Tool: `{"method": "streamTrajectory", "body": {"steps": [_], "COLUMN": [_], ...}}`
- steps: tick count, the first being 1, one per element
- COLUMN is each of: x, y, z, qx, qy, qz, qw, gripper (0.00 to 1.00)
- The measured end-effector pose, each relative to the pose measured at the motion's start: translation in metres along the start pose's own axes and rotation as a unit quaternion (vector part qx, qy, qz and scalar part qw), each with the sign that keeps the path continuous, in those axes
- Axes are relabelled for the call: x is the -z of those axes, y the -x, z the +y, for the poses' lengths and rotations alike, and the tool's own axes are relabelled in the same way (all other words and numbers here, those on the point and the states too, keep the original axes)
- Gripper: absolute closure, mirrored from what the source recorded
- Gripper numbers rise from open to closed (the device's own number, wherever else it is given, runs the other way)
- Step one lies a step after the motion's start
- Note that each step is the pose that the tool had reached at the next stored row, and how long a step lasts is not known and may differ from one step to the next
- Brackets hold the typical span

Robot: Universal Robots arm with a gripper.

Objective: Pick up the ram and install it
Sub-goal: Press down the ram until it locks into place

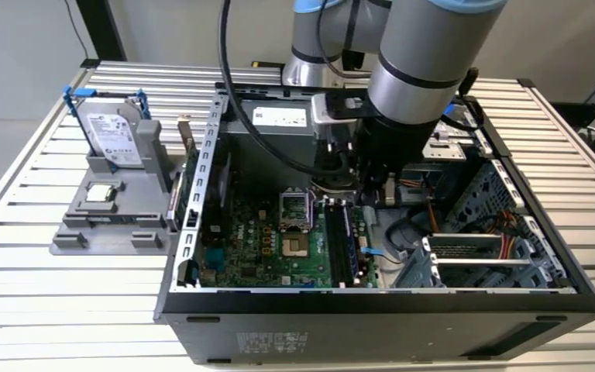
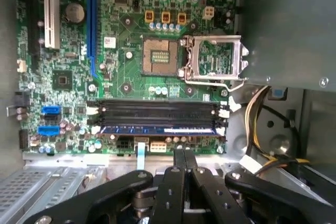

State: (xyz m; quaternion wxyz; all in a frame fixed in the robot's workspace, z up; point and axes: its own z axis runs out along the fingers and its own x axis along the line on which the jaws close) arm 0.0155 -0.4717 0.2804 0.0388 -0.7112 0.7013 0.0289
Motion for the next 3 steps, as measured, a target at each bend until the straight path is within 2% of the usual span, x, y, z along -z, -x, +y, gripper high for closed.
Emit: {"method": "streamTrajectory", "body": {"steps": [3], "x": [0.0003], "y": [0.0], "z": [0.0], "qx": [0.0], "qy": [0.0], "qz": [0.0], "qw": [1.0], "gripper": [1.0]}}
